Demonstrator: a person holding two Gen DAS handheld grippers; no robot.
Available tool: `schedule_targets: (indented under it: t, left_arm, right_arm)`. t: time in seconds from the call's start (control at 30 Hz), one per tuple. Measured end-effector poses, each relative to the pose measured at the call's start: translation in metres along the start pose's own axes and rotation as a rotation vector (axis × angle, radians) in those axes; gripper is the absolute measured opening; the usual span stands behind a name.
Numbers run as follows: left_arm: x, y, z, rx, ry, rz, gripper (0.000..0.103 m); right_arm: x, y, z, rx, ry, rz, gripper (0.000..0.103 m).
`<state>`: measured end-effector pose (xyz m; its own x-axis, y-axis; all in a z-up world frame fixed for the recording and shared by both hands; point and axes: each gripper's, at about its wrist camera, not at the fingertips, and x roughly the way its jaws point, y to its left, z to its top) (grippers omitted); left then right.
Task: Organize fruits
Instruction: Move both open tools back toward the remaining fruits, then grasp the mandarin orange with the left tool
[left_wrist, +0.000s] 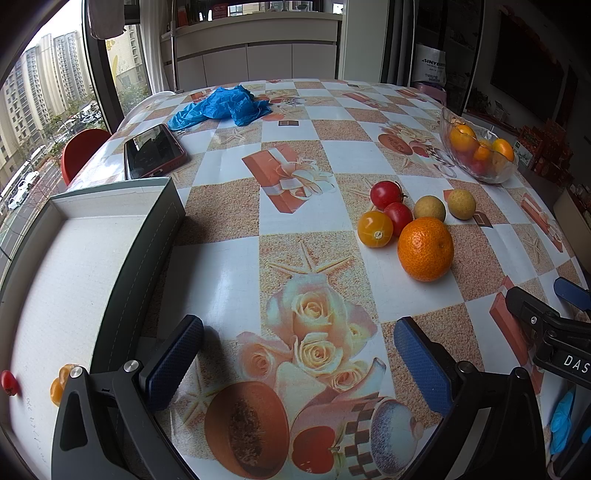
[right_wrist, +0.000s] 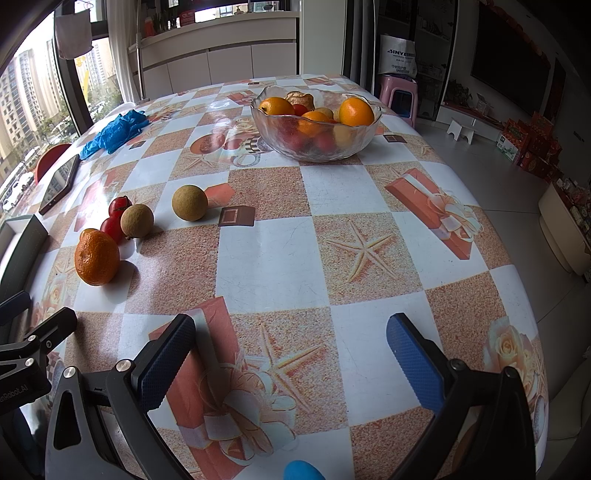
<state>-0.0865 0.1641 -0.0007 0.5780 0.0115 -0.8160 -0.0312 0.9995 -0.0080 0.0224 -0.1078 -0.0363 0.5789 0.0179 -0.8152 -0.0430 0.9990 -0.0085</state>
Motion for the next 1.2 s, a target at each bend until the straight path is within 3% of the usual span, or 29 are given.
schedule_targets:
  t: [0.23, 0.37, 0.43, 0.6, 0.7, 0.77, 0.83, 0.97, 1.03, 1.1, 1.2]
  left_arm:
    - [-0.001, 0.0, 0.0, 0.003, 0.001, 0.0, 0.103]
    - [0.001, -0.003, 0.009, -0.011, 0.068, -0.019, 0.103]
    - [-0.007, -0.007, 0.017, -0.032, 0.055, -0.071, 0.103]
    - [-0.02, -0.036, 0.035, 0.055, 0.014, -0.083, 0.103]
    - [-0.015, -0.048, 0.041, 0.056, 0.025, -0.099, 0.103]
    - [-0.007, -0.055, 0.043, 0.044, 0.051, -0.099, 0.093]
    - [0.003, -0.061, 0.044, 0.027, 0.098, -0.101, 0.073]
    - [0.012, -0.062, 0.044, -0.026, 0.114, -0.098, 0.067]
    - [0.013, -0.064, 0.045, -0.016, 0.103, -0.082, 0.049]
    - [0.013, -0.065, 0.046, -0.008, 0.095, -0.081, 0.039]
    - [0.011, -0.062, 0.044, -0.008, 0.082, -0.085, 0.039]
  right_arm:
    - [0.0, 0.0, 0.0, 0.0, 0.0, 0.0, 0.103]
    - [0.0, 0.0, 0.0, 0.0, 0.0, 0.0, 0.103]
    - [0.0, 0.0, 0.0, 0.0, 0.0, 0.0, 0.103]
    - [-0.006, -0.008, -0.008, -0.087, 0.011, 0.06, 0.103]
    - [-0.011, -0.015, -0.016, -0.108, 0.006, 0.078, 0.103]
    - [-0.013, -0.017, -0.019, -0.113, -0.004, 0.086, 0.103]
    - [-0.013, -0.016, -0.019, -0.114, -0.005, 0.083, 0.103]
    - [-0.013, -0.017, -0.019, -0.113, -0.01, 0.084, 0.103]
    - [-0.013, -0.017, -0.019, -0.112, -0.011, 0.084, 0.103]
    - [-0.013, -0.017, -0.019, -0.112, -0.012, 0.084, 0.103]
    - [-0.013, -0.017, -0.019, -0.113, -0.011, 0.084, 0.103]
